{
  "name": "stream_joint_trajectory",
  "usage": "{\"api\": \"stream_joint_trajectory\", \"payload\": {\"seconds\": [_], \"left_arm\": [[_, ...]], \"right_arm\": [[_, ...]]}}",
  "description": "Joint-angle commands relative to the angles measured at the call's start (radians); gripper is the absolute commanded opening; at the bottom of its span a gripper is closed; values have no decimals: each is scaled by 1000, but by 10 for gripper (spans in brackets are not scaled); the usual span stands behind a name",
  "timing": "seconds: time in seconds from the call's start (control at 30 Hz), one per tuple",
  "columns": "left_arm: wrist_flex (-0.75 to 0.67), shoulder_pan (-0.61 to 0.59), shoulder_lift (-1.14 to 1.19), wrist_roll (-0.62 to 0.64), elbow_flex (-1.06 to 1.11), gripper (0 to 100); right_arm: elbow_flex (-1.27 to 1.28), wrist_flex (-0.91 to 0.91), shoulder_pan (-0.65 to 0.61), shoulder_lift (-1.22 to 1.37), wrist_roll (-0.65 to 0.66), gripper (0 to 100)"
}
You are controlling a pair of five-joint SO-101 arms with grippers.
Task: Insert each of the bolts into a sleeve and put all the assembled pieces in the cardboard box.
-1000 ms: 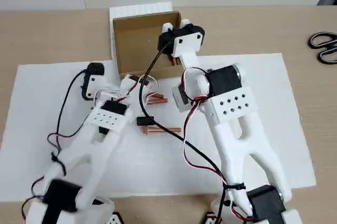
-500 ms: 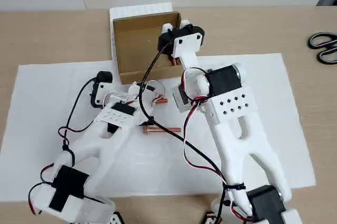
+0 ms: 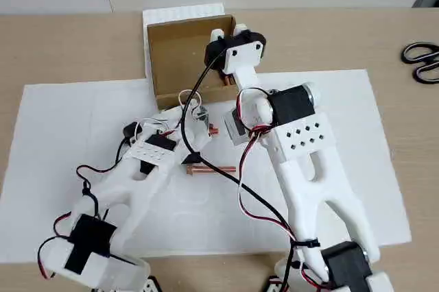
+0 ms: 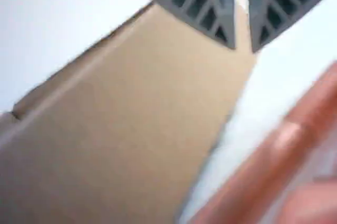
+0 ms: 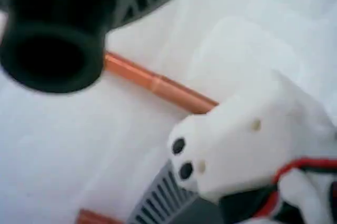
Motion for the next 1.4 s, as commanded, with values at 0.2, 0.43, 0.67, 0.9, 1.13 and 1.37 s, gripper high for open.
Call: {"api": "stream_joint_trajectory", "payload": {"seconds": [0.2, 0.43, 0.67, 0.9, 1.13, 1.37], "left_arm": [[-23, -9, -8, -196, 81, 6], [-20, -17, 64, -281, 189, 6], [-270, -28, 120, -164, 282, 6], [-483, -25, 120, -166, 395, 6], [-626, -25, 120, -166, 475, 6], [-634, -29, 120, -166, 473, 7]], "right_arm": [[-41, -16, 10, -47, 72, 3], [-41, -42, 7, -44, 75, 3], [-41, -183, 7, -45, 155, 3], [-41, -171, 33, -47, 173, 3], [-41, -174, 44, -38, 173, 3], [-41, -174, 48, -38, 175, 3]]}}
